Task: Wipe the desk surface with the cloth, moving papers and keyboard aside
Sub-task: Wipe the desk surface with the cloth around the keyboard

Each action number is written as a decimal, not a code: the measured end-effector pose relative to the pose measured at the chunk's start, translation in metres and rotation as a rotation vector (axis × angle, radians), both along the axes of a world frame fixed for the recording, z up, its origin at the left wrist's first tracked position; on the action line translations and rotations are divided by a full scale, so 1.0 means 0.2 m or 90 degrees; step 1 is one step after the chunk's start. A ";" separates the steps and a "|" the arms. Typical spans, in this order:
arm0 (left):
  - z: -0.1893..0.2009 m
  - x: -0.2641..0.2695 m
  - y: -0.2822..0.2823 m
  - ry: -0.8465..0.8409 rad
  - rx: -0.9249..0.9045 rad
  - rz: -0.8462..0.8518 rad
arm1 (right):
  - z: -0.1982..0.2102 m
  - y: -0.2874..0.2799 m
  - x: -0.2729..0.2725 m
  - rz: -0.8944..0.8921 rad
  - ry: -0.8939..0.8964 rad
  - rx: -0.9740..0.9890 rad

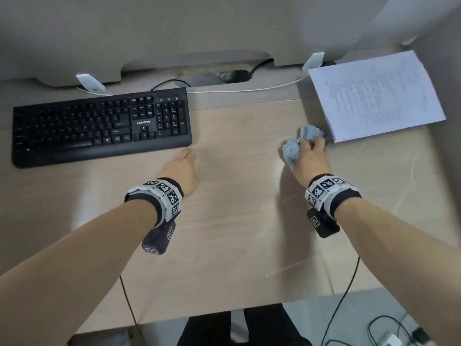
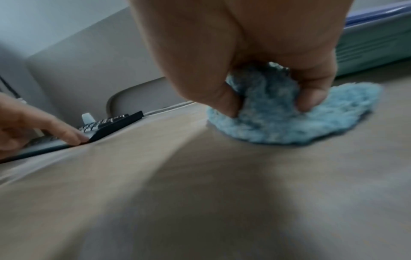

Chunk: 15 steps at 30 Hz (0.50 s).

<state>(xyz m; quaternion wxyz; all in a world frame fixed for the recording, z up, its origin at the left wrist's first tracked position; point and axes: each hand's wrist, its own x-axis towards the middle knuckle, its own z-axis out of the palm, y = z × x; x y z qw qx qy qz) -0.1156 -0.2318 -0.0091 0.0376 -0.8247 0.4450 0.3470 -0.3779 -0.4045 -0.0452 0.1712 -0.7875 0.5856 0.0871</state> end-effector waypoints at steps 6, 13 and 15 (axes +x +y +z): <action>-0.01 -0.02 -0.09 -0.003 0.000 -0.032 | 0.05 0.01 0.23 0.099 0.096 0.038; -0.04 -0.07 -0.22 0.008 -0.063 -0.061 | 0.06 -0.09 -0.01 0.085 0.094 0.042; -0.05 -0.08 -0.24 0.003 -0.050 -0.068 | 0.05 -0.12 0.06 0.073 0.087 0.046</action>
